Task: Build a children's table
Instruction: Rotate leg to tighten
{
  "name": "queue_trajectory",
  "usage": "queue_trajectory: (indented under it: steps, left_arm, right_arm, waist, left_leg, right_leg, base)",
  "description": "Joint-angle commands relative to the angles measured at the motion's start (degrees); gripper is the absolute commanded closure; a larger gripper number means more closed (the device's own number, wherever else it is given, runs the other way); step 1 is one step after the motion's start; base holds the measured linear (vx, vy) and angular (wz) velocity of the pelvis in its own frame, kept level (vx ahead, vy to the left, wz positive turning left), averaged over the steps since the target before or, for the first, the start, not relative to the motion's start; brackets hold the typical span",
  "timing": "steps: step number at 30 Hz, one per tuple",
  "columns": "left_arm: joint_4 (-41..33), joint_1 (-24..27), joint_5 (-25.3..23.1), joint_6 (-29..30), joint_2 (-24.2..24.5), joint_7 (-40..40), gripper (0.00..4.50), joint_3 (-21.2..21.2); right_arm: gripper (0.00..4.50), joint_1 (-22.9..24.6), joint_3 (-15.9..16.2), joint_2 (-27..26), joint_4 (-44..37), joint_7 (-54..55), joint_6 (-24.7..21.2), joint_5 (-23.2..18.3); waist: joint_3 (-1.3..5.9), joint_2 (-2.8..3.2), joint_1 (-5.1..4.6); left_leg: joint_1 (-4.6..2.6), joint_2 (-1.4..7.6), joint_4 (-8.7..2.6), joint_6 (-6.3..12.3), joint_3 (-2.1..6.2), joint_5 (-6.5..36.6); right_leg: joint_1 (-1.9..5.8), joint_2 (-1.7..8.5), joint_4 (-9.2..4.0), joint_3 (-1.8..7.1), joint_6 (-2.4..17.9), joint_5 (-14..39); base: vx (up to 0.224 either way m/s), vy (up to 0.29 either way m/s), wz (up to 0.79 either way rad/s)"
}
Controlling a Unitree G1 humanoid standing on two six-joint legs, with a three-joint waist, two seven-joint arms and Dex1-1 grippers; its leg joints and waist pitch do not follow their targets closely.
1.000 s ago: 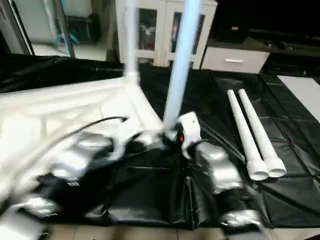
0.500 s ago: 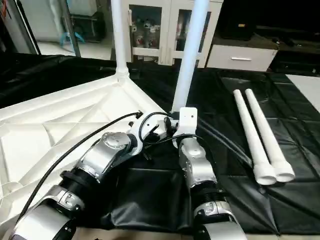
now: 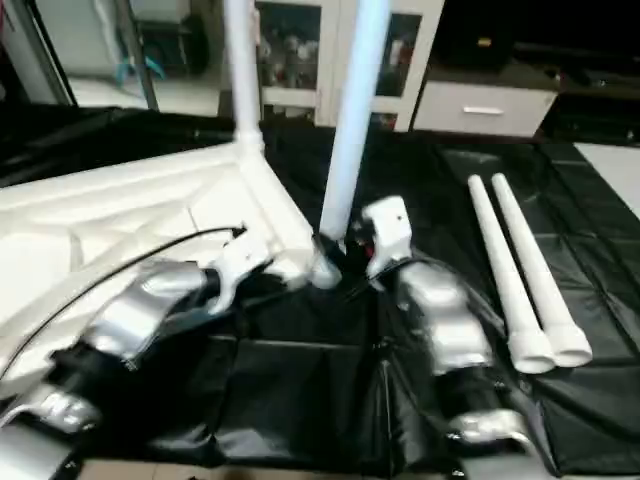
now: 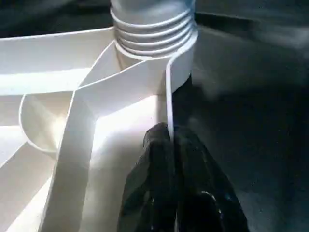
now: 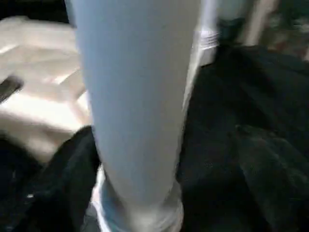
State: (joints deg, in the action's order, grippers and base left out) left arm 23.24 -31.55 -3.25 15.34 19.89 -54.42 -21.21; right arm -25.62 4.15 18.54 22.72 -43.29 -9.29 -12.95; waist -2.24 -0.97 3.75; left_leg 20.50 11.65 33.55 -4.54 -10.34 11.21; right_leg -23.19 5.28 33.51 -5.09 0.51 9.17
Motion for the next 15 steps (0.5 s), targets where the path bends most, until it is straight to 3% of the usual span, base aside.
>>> queue_trajectory:
  steps: [1,4,8,10,15]
  left_arm:
    - [-0.6,2.3,-0.5,0.1,2.8,-6.9,4.5,-4.0]
    - [-4.5,3.4,1.3,-0.2,5.7,-13.8,4.5,-5.7]
    - [-7.5,3.7,1.9,1.7,7.0,-17.1,4.5,-7.3]
    - [-8.2,3.8,1.9,2.1,7.1,-17.5,4.5,-7.8]
    - [-10.7,4.1,2.4,2.8,7.3,-19.5,4.5,-8.9]
  right_arm:
    - [0.07,2.2,2.9,4.6,-4.2,-9.1,-3.3,-1.6]
    - [0.07,4.3,6.7,9.6,-7.5,-18.6,-6.1,-2.6]
    - [0.07,4.4,8.4,10.5,-7.9,-21.6,-6.2,-1.5]
    - [0.07,4.1,8.6,10.0,-7.6,-21.3,-5.6,-0.8]
    - [0.07,4.0,10.3,9.7,-8.7,-21.8,-6.4,-1.1]
  waist:
    - [3.17,-0.09,0.33]
    - [2.95,-0.26,0.26]
    - [2.77,-0.29,0.23]
    - [2.7,-0.26,0.48]
    - [3.03,-0.43,1.06]
  left_leg:
    - [-0.42,1.84,-4.15,3.55,0.27,10.6]
    - [-0.32,1.8,-4.3,3.39,0.24,12.5]
    - [-0.52,1.9,-4.47,1.98,0.36,14.8]
    - [-0.86,2.05,-4.52,1.38,0.31,15.2]
    - [-0.69,1.92,-4.41,1.35,0.23,12.7]
  right_leg:
    - [3.28,2.99,-2.94,2.81,12.3,9.9]
    - [3.12,3.23,-3.33,2.83,12.0,13.5]
    - [2.71,3.32,-3.75,2.88,11.2,18.4]
    - [2.36,3.3,-3.85,3.01,11.2,19.0]
    - [2.71,3.1,-3.21,3.04,11.5,14.7]
  base:
    - [0.0,0.0,0.0]
    - [0.0,0.0,0.0]
    - [0.0,0.0,0.0]
    - [0.0,0.0,0.0]
    - [0.0,0.0,0.0]
